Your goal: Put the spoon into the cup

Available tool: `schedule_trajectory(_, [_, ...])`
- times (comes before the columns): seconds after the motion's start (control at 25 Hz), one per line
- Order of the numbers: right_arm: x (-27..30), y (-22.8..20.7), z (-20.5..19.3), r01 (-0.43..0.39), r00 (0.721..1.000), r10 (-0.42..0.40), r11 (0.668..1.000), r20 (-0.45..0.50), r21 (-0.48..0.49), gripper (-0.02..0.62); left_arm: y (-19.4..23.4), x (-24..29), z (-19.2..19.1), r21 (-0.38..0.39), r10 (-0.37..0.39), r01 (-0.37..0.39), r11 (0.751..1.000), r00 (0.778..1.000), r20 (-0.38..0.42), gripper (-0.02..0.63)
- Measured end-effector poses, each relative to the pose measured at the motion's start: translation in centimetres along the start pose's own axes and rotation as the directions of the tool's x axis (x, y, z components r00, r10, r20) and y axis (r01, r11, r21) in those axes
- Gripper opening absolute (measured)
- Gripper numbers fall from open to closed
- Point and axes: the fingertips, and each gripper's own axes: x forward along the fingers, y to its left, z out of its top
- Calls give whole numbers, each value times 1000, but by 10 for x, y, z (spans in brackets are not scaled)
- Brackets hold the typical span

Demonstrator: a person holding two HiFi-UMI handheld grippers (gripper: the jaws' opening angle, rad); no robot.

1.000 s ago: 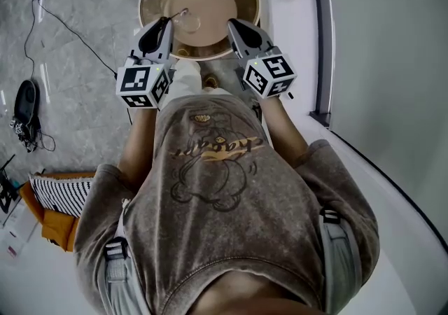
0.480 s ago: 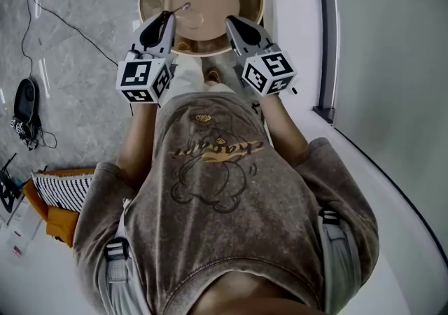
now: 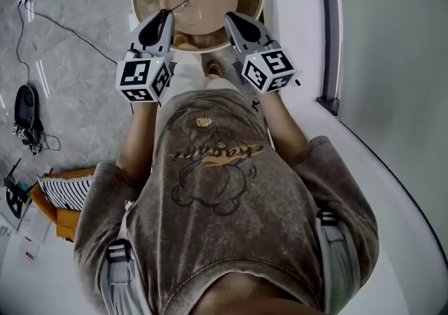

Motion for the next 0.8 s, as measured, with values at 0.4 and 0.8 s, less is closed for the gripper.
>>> schedule_trajectory(0.4, [32, -4, -10, 11, 1000, -11, 1000, -16, -5, 20, 30, 21, -13, -25, -11, 10, 1000, 999, -31, 55])
schedule_trajectory(0.8, [46, -9, -24, 4, 1000, -4, 1000, -30, 8, 20, 49, 37, -43, -52, -10, 6, 999, 997, -79, 55])
